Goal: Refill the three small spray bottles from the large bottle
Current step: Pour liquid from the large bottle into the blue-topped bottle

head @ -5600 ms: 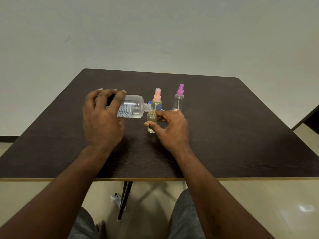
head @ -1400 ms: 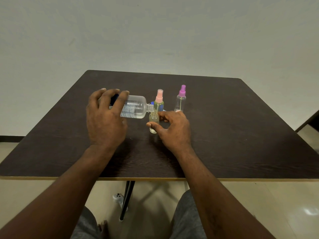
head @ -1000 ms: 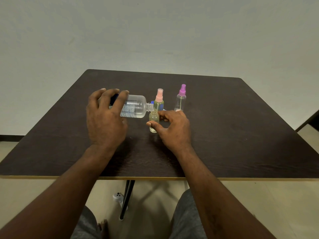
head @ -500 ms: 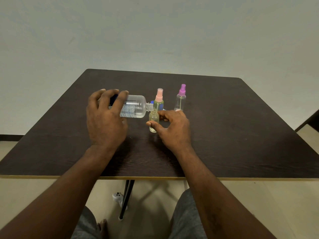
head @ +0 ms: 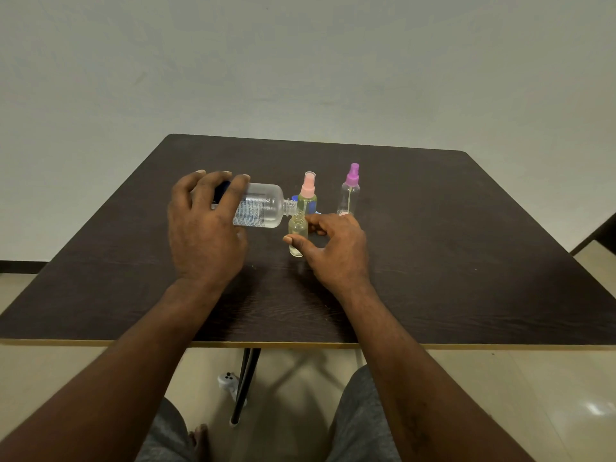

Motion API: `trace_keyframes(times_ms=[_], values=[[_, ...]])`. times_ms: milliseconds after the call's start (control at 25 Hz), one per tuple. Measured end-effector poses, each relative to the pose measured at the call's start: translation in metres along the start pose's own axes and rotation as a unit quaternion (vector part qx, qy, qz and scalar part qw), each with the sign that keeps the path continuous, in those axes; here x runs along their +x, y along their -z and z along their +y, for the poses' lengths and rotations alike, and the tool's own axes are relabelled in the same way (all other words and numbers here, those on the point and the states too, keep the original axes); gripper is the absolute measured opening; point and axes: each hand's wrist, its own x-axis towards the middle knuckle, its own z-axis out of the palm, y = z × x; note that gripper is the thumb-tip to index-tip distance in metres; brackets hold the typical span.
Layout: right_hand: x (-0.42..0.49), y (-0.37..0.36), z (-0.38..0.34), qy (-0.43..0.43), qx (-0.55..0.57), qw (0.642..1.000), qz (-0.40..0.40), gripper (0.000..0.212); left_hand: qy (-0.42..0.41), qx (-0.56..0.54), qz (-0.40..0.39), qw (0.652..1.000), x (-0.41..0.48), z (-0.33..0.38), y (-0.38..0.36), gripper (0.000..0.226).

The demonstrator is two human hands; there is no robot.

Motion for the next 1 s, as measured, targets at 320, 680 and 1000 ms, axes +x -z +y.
trace_keyframes(times_ms=[320,680,1000], values=[[-0.0002,-0.0002,0.0004,0.003,-0.006,1.000,0.002,0.042,0.007,-0.006,-0.006,1.000,-0.0022,-0.0007,-0.0014,0.073],[-0.0003,-0.0011,0.0017,0.004,-0.004,1.000,0.002,0.043,0.023,-0.020,-0.008,1.000,-0.0048,-0.0001,-0.0030,0.075],[0.0003,-0.0021,0.0032,0.000,-0.008,1.000,0.001,0.042,0.019,-0.015,-0.008,1.000,-0.0042,0.0002,-0.0029,0.074]])
